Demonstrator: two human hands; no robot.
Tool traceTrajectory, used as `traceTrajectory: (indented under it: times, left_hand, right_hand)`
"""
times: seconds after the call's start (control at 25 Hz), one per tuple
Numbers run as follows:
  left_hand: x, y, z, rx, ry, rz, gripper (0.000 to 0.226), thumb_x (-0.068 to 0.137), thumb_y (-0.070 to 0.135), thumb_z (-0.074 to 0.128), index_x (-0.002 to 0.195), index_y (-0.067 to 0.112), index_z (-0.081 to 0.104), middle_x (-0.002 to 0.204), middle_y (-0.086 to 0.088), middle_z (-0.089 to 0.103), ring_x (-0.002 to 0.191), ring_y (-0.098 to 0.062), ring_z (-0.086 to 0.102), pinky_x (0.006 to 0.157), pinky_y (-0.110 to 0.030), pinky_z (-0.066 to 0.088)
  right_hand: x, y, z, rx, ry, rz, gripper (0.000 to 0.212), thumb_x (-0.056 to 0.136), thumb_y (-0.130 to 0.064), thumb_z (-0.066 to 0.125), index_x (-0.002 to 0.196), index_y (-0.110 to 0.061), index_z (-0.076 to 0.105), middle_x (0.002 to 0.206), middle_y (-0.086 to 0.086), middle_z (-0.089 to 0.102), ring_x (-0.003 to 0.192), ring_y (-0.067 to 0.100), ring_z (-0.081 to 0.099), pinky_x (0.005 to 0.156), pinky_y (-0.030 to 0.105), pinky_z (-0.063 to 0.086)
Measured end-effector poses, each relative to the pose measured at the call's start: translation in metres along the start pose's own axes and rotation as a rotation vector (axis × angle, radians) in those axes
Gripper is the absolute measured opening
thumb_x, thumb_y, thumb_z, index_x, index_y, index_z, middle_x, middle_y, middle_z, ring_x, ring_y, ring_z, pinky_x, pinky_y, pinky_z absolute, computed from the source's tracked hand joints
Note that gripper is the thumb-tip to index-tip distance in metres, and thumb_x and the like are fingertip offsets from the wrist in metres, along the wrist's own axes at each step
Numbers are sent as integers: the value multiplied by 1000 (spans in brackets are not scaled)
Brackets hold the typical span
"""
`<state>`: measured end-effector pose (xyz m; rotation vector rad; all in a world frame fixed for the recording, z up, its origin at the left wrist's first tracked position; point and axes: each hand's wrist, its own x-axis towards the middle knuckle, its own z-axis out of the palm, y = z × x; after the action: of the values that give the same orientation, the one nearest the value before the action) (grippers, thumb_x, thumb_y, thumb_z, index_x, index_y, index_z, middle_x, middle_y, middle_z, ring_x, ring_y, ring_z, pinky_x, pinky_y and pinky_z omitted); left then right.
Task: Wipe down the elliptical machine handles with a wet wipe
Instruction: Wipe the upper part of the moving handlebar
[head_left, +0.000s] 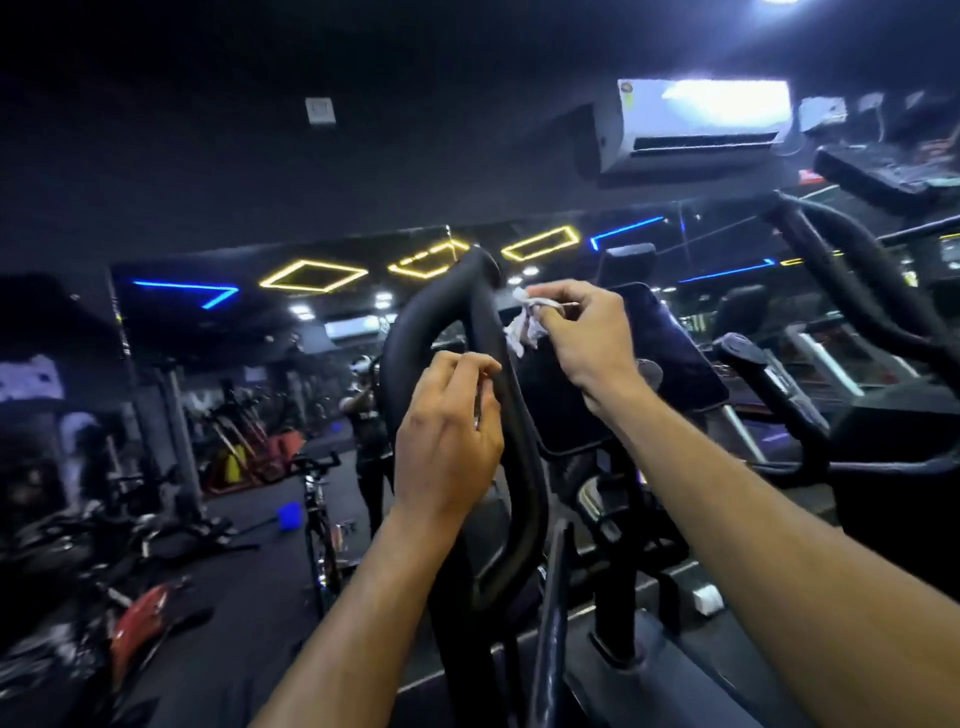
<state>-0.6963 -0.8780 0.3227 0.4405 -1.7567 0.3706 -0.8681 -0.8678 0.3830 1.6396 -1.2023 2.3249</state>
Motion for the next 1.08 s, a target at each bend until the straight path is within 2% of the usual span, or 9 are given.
traceTrajectory:
  times: [0.08, 0.2, 0.32, 0.4, 0.56, 0.72, 0.88, 1.0, 1.08]
  left_hand:
    - [11, -4, 6, 120, -40, -16, 15, 101, 11, 58, 113, 14, 66, 109, 1, 61, 91, -20, 63, 70, -37, 56]
    - [11, -4, 11, 271, -74, 3, 12, 99, 12, 60, 108, 13, 67, 102, 1, 63, 85, -21, 63, 63, -37, 55]
    - [8, -5, 13, 298, -61, -18, 11, 98, 8, 63, 105, 13, 69, 102, 2, 65, 82, -19, 64, 69, -36, 55]
    - [9, -5, 13, 314, -39, -16, 11, 96, 5, 66, 103, 12, 70, 99, 1, 66, 79, -17, 62, 71, -30, 51]
    - [10, -2, 16, 347, -33, -22, 9, 95, 4, 66, 101, 11, 70, 97, 2, 66, 76, -13, 61, 70, -30, 53]
    - [11, -4, 17, 342, -15, -13, 9, 94, 5, 67, 102, 8, 71, 99, -1, 69, 81, -11, 64, 75, -23, 54]
    - [9, -2, 16, 335, 42, -22, 10, 92, 6, 72, 100, 8, 78, 98, -1, 76, 84, -7, 67, 80, -12, 50]
    - [7, -2, 15, 279, 47, -34, 12, 91, 7, 74, 101, 8, 80, 99, -1, 77, 86, -10, 70, 81, -21, 56]
    - [6, -2, 14, 267, 41, -15, 13, 91, 7, 74, 103, 7, 80, 100, -2, 77, 87, -13, 72, 82, -24, 57]
  right_hand:
    - [23, 6, 25, 31, -19, -54, 20, 87, -4, 70, 94, -20, 79, 93, -10, 74, 87, 4, 70, 82, 28, 58]
    - [20, 21, 38, 132, -32, -56, 21, 87, 0, 68, 99, -14, 78, 95, -7, 76, 88, 4, 70, 82, 25, 57]
    - [-6, 45, 25, 216, -101, -30, 24, 88, 4, 68, 103, -13, 77, 94, -11, 73, 88, -4, 68, 80, 14, 52]
    - [-32, 61, 19, 297, -122, 9, 23, 88, 4, 67, 101, -12, 77, 93, -10, 74, 90, -2, 69, 82, 16, 52]
    - [-102, 91, 13, 390, -46, 31, 7, 92, -9, 73, 93, -14, 78, 89, -7, 74, 88, 10, 71, 79, 27, 56]
    - [-157, 104, 1, 354, 16, -55, 15, 91, 4, 70, 101, -5, 77, 91, -2, 68, 84, 12, 68, 75, 19, 51]
    - [-205, 109, 1, 478, 60, 121, 19, 88, 7, 69, 97, -8, 77, 88, 3, 67, 79, 18, 69, 73, 22, 53]
    - [-248, 99, 13, 547, 68, 356, 26, 87, 3, 73, 84, -23, 74, 82, 3, 67, 75, 18, 67, 68, 26, 52]
    - [-273, 92, 23, 567, -22, 459, 24, 87, -3, 76, 80, -25, 73, 80, 4, 69, 75, 19, 68, 68, 28, 52]
